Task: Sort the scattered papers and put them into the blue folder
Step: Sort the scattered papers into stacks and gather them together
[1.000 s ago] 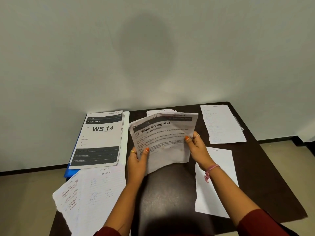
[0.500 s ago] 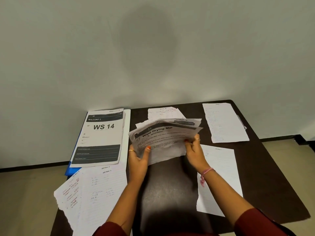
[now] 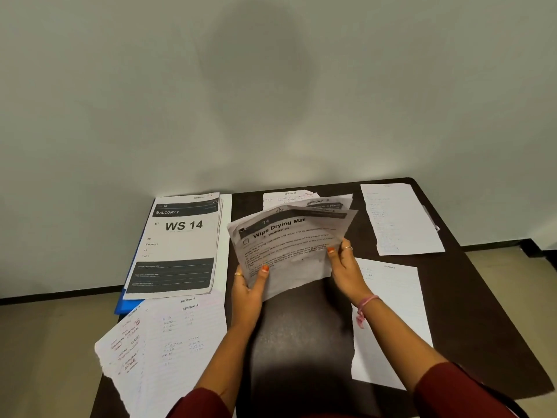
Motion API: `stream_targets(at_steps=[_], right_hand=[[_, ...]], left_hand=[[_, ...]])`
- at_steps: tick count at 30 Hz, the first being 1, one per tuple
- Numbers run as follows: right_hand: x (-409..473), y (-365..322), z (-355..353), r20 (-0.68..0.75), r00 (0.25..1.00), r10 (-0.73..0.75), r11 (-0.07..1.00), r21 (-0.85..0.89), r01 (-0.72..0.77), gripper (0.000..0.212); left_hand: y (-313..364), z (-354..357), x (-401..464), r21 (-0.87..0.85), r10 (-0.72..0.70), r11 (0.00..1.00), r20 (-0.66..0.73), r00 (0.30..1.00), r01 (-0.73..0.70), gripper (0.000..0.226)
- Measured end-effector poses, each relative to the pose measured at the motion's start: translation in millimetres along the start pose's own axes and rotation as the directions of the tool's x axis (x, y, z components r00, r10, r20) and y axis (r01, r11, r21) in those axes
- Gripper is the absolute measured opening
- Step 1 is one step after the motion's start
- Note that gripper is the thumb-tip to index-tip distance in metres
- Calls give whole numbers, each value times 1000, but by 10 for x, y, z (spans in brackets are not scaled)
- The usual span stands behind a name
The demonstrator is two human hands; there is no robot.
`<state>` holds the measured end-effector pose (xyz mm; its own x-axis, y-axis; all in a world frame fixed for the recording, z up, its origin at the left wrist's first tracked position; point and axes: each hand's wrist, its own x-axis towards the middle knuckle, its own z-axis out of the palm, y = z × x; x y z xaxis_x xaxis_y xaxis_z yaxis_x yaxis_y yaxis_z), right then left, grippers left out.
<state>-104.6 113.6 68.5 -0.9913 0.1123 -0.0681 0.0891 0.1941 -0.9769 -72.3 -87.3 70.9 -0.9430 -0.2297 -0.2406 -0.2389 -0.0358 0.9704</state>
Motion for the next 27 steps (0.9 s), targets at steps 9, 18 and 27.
stream_targets(at_steps=[9, 18, 27], right_hand=[[93, 93, 72, -59, 998, 12, 990, -137, -20, 22], [400, -155, 463, 11, 991, 134, 979, -157, -131, 19], [485, -321, 1402, 323, 827, 460, 880, -43, -472, 17]], left_hand=[[-176, -51, 95, 152, -116, 982, 7, 993, 114, 31], [-22, -516, 434, 15, -178, 983, -116, 977, 181, 26], [-29, -1613, 935, 137, -319, 930, -159, 934, 341, 28]])
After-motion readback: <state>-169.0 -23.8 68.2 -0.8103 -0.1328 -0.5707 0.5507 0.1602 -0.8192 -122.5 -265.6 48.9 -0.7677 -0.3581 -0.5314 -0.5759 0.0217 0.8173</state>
